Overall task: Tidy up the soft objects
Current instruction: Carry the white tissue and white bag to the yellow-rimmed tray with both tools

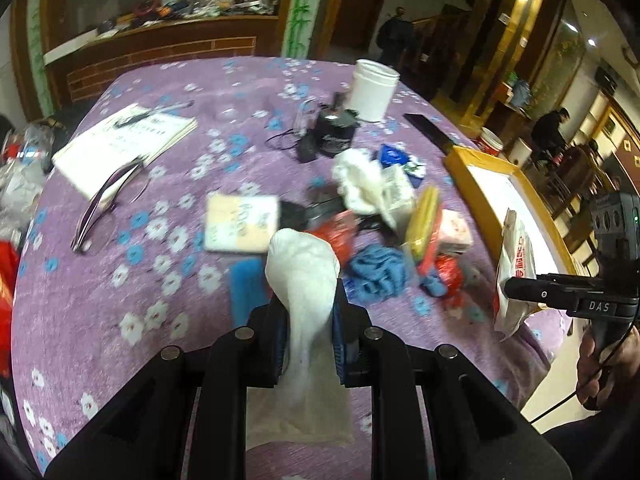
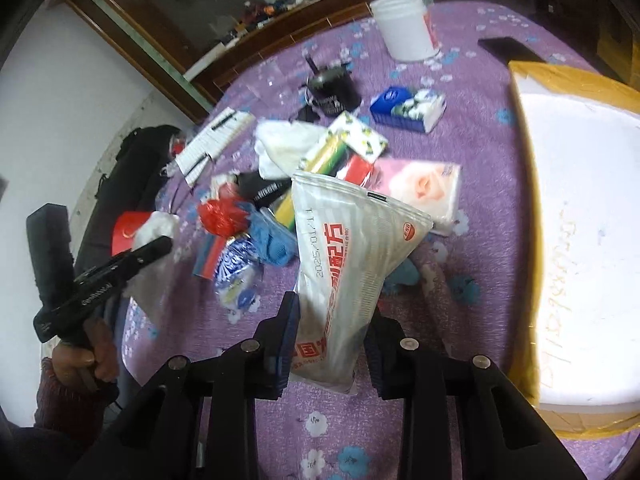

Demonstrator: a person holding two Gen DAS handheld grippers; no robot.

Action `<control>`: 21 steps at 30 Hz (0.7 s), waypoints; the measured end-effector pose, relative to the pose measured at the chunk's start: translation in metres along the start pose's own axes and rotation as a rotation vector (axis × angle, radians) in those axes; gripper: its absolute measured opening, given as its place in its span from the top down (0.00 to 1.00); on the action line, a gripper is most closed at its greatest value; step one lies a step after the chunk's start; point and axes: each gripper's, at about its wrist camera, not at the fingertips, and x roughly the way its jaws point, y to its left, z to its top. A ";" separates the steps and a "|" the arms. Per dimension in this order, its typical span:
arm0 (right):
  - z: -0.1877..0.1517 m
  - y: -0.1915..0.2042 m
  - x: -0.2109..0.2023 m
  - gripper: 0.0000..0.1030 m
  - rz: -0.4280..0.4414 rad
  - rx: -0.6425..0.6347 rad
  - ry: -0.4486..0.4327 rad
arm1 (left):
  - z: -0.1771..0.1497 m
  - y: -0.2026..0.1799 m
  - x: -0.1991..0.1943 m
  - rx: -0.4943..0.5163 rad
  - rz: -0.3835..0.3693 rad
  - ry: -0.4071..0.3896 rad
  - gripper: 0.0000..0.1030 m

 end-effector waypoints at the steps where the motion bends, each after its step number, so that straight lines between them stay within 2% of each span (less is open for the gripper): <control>1: 0.000 0.000 -0.004 0.70 0.002 0.001 -0.008 | 0.004 -0.005 -0.001 0.011 -0.005 -0.005 0.84; 9: 0.000 -0.022 -0.044 0.70 0.009 0.033 -0.061 | 0.020 -0.050 0.003 0.070 -0.063 -0.021 0.84; 21: 0.002 -0.066 -0.087 0.69 0.015 0.083 -0.118 | 0.032 -0.135 0.019 0.164 -0.140 0.013 0.84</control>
